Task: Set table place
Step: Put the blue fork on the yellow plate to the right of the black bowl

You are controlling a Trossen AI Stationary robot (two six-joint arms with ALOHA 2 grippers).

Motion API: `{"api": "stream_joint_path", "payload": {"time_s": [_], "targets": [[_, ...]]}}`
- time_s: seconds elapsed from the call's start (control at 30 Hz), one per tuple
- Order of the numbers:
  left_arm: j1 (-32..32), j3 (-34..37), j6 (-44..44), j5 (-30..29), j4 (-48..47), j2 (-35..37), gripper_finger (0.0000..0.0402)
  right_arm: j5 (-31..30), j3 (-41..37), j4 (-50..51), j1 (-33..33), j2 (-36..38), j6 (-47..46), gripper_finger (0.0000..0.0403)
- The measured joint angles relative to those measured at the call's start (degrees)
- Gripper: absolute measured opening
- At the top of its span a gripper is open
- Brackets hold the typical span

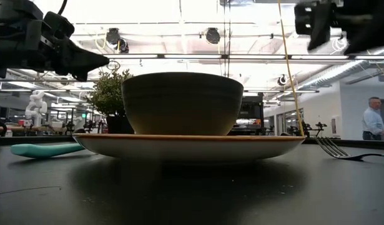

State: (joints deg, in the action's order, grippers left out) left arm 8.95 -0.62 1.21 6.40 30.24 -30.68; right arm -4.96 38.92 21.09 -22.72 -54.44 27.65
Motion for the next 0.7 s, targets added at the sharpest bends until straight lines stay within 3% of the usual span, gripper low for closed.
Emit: {"api": "stream_joint_path", "payload": {"time_s": [0.13,0.4,0.57,0.7], "targets": [[0.01,0.00,0.09,-5.46,-0.02,0.00,0.0031,-4.34,4.59,14.52,0.08,-2.18,-2.42,0.0205],[0.02,0.00,-0.24,-9.93,-0.22,-0.06,0.0031,-3.75,14.26,29.68,-3.94,-9.20,-5.30,0.0241],[0.02,0.00,-1.34,-9.95,-0.56,-0.07,0.0031,-4.17,15.60,30.10,-7.43,-14.14,1.44,0.0260],[0.02,0.00,-3.42,-9.52,-1.57,-0.07,0.0031,-8.02,15.62,28.56,-7.56,-18.52,5.29,0.0269]]}}
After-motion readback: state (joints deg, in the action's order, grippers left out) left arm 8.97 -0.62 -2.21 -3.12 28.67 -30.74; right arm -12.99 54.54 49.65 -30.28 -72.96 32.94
